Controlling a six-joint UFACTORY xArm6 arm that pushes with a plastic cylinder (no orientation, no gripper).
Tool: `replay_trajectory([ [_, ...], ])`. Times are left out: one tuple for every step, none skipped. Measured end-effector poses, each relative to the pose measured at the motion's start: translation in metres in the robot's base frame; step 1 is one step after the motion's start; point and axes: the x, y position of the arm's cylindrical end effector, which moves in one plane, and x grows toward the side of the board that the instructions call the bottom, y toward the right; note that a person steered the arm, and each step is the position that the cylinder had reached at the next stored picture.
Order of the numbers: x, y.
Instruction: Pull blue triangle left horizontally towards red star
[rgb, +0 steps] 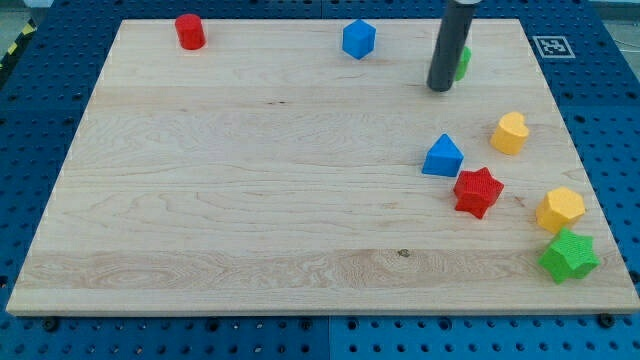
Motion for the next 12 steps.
replay_trajectory([
  [-0.031,0.002],
  [-0.036,0.006],
  [-0.039,0.014],
  [-0.055,0.014],
  [-0.068,0.015],
  [-0.068,0.014],
  [-0.074,0.018],
  [-0.074,0.030],
  [-0.074,0.030],
  [-0.072,0.045],
  [-0.078,0.046],
  [-0.089,0.047],
])
